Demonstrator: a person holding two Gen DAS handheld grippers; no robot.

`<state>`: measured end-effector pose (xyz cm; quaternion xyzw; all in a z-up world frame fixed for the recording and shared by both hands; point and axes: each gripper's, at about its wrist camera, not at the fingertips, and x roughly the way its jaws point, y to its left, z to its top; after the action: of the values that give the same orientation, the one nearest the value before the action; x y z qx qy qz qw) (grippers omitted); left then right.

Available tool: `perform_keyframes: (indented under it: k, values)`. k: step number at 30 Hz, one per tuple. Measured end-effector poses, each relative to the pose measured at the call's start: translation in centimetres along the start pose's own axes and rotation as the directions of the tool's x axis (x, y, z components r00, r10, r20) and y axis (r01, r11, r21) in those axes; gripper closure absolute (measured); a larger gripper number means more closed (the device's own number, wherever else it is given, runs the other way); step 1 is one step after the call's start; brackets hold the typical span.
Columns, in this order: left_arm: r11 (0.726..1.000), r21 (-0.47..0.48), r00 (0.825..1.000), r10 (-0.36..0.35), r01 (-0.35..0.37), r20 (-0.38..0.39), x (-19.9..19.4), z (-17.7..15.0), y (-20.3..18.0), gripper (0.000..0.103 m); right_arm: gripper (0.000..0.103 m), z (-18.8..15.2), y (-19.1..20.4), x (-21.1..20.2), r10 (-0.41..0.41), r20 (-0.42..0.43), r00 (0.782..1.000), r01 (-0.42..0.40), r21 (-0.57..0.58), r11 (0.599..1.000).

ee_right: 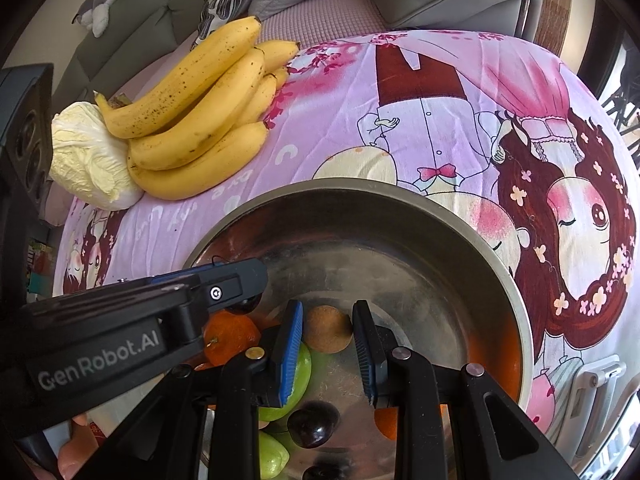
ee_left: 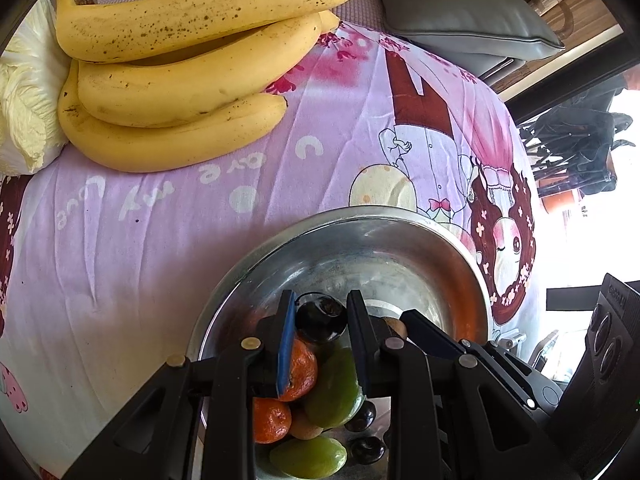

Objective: Organize fruits
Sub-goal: 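Lower both fruits into the bowl and open both grippers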

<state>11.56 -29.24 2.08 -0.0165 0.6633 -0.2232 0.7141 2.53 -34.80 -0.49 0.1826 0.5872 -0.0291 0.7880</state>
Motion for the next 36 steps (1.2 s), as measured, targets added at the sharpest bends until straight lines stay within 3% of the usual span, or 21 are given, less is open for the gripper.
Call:
perform_keyframes:
  k: [18,36]
  values:
    - [1.000,-0.019,0.999,0.005,-0.006,-0.043,1.8,0.1,1.0,0.076,0.075,0.4,-0.3,0.9,-0.011,-0.013,1.000,0.011,0.006,1.000]
    - [0.999,-0.036,1.000,0.002,-0.002,-0.008,-2.8,-0.8,1.9,0.076,0.075,0.3,1.0,-2.7,-0.053,0.011,0.999,0.053,-0.003,0.999]
